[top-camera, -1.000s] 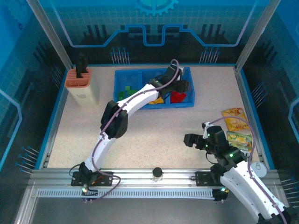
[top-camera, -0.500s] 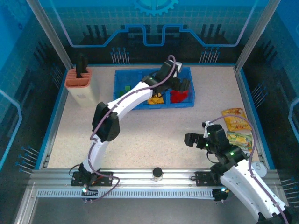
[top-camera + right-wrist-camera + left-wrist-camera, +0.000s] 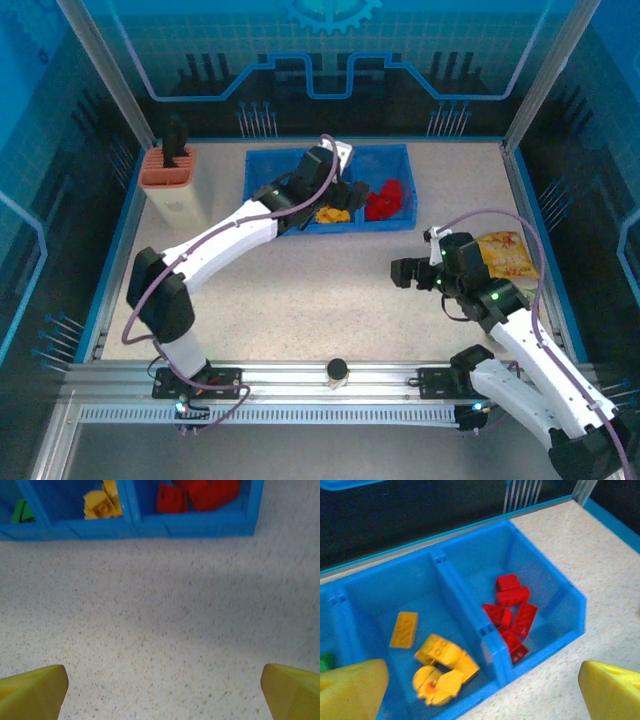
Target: Sort the legos into containers by color
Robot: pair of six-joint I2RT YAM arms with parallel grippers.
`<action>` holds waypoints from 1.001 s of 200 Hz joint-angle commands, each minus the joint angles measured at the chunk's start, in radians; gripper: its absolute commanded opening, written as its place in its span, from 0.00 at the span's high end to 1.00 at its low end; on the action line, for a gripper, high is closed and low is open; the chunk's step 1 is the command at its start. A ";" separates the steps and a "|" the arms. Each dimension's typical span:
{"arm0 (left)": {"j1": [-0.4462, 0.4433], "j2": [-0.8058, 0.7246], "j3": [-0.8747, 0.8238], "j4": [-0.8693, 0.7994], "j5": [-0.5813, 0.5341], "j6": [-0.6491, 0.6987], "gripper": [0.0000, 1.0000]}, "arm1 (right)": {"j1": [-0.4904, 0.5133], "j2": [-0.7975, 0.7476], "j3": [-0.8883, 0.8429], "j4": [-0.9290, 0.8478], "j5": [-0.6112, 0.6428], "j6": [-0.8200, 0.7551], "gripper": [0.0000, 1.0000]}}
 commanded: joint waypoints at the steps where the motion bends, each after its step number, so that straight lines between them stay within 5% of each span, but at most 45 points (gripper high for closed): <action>1: 0.003 -0.113 -0.087 0.040 -0.080 0.046 0.02 | 0.008 -0.011 0.031 0.016 0.047 -0.097 0.00; 114: 0.007 -0.517 -0.424 -0.005 -0.257 0.040 0.01 | 0.010 -0.266 -0.025 -0.001 0.142 -0.168 0.00; 200: 0.005 -0.845 -0.706 -0.023 -0.388 0.008 0.02 | 0.011 -0.285 -0.009 -0.054 0.164 -0.144 0.00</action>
